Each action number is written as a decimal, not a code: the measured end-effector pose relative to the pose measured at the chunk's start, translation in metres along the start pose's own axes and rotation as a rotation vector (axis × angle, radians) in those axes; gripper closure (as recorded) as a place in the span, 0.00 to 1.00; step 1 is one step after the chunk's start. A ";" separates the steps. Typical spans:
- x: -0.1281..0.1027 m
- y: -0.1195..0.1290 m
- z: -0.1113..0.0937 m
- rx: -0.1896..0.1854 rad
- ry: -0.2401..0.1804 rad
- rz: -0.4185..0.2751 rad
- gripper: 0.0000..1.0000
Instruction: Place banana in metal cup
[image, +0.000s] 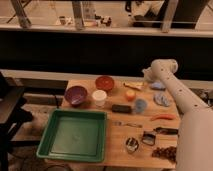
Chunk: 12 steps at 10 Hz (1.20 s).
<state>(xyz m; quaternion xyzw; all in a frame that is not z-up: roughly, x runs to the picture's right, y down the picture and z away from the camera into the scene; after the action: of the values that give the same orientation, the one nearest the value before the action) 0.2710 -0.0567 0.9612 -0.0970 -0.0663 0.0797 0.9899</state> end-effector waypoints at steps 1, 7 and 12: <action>-0.001 0.005 0.015 -0.002 -0.006 -0.016 0.20; 0.008 0.008 0.022 -0.002 -0.002 -0.067 0.20; 0.000 0.002 0.033 0.008 0.000 -0.080 0.20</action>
<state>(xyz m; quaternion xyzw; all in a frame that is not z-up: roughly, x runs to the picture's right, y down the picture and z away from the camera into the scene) 0.2659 -0.0485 0.9929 -0.0902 -0.0697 0.0403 0.9927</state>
